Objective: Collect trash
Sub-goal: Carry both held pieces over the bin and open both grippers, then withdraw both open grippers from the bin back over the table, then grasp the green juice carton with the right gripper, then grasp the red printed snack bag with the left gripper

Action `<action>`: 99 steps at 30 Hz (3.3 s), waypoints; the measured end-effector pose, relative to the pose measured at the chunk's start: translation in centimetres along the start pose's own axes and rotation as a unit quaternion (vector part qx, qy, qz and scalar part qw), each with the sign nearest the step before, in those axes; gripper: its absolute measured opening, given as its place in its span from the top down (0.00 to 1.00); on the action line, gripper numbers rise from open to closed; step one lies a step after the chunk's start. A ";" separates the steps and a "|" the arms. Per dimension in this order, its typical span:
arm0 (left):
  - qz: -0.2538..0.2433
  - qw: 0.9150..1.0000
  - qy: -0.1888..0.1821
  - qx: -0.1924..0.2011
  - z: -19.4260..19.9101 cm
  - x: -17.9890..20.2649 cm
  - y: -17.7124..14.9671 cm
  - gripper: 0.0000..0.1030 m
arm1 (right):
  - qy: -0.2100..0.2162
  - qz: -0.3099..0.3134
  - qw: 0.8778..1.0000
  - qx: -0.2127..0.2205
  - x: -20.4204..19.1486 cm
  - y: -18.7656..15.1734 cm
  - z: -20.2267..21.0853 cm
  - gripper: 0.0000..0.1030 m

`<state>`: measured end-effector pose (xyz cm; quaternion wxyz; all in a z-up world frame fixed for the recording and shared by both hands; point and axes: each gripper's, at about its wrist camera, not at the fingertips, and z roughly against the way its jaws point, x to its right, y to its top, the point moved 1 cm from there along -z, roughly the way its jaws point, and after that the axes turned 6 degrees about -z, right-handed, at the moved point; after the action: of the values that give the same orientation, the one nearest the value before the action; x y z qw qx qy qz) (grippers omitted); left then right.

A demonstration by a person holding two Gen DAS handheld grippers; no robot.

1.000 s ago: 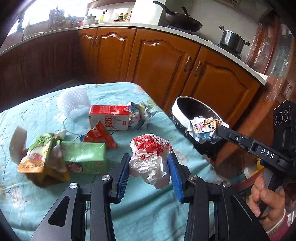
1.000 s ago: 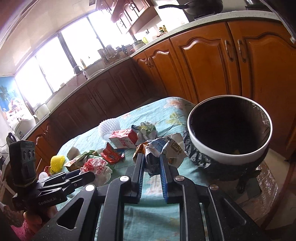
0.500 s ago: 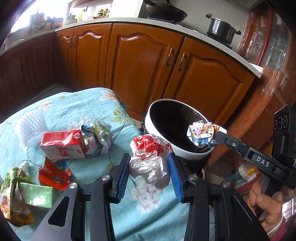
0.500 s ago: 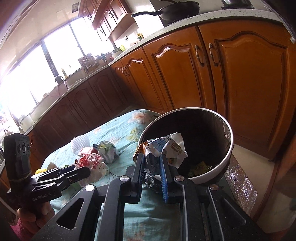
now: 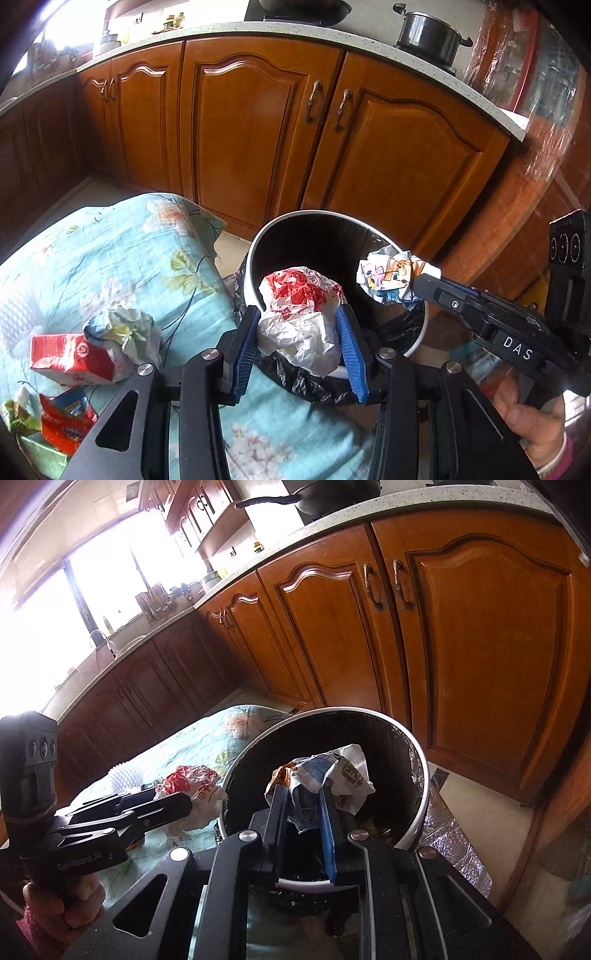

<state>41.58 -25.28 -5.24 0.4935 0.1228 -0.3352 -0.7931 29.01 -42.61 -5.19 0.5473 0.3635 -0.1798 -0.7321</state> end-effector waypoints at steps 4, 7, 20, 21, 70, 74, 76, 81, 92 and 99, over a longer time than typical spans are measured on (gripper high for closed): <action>-0.005 1.000 -0.004 -0.006 -1.5 0.4 0.7 0.57 | -0.006 -0.001 1.000 -0.002 0.8 0.6 -0.2 0.83; -0.005 1.000 -0.010 -0.015 -2.7 0.4 1.1 0.52 | -0.009 -0.003 1.000 -0.005 1.3 1.0 -0.6 0.80; 0.023 0.999 -0.027 -0.007 -1.2 -0.5 -0.9 0.30 | 0.003 -0.032 0.999 0.005 2.3 0.6 0.3 0.44; 0.027 0.999 -0.024 -0.006 -0.6 -0.6 -1.4 0.30 | 0.006 -0.033 0.999 0.006 2.1 0.4 0.6 0.42; 0.212 0.964 0.158 0.001 21.7 -17.3 -21.6 0.30 | 0.170 0.200 0.955 -0.137 -24.4 -14.2 -7.2 0.28; 0.196 0.968 0.155 -0.011 20.0 -19.7 -20.3 0.30 | 0.179 0.225 0.948 -0.139 -25.3 -14.0 -8.2 0.28; 0.190 0.972 0.140 -0.012 19.4 -20.7 -19.5 0.29 | 0.183 0.236 0.944 -0.140 -25.8 -13.9 -8.7 0.28; 0.180 0.977 0.118 -0.011 17.9 -22.4 -18.3 0.25 | 0.189 0.248 0.939 -0.147 -26.6 -13.9 -10.1 0.28; 0.153 0.983 0.102 0.010 16.8 -21.4 -17.9 0.82 | 0.186 0.205 0.948 -0.157 -24.9 -13.6 -9.7 0.68; 0.142 0.983 0.118 0.022 18.5 -18.3 -18.9 0.93 | 0.191 0.171 0.957 -0.134 -23.1 -13.2 -7.0 0.69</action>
<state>27.46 3.57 -6.27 0.6343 0.1781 -0.3061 -0.6872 28.38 -15.70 -10.87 0.7320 0.3837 -0.0313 -0.5621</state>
